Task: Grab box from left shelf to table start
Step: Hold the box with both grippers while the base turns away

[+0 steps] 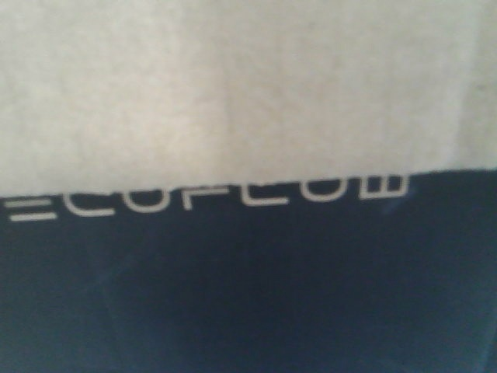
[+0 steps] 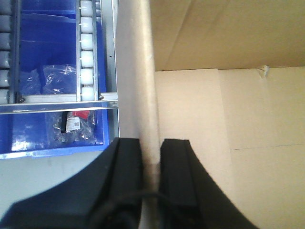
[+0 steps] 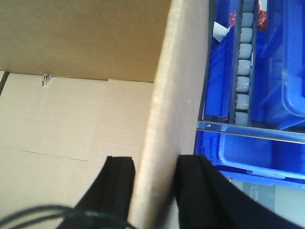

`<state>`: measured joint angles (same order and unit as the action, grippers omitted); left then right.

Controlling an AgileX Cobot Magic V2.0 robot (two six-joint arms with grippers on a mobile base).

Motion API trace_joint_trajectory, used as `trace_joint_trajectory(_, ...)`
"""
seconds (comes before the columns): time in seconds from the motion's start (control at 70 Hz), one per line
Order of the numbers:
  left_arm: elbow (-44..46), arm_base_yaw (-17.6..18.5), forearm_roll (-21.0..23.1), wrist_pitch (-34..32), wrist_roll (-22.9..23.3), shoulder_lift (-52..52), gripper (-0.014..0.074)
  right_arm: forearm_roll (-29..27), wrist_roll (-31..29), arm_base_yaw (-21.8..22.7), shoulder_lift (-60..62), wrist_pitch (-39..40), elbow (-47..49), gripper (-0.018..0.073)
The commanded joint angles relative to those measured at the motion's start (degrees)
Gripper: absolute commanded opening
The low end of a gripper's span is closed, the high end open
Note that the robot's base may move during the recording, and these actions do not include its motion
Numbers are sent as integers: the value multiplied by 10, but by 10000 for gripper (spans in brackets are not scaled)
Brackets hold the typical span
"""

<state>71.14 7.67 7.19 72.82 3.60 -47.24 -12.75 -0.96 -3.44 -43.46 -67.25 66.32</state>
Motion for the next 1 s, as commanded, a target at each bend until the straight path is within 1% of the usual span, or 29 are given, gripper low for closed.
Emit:
trace_joint_trajectory(0.0, 16, 6, 20, -27, -6, 3, -104, -24, -4, 1, 3, 66, 20, 59)
trace_joint_trajectory(0.985, 16, 6, 20, -27, -6, 3, -104, -24, -4, 1, 3, 66, 20, 59)
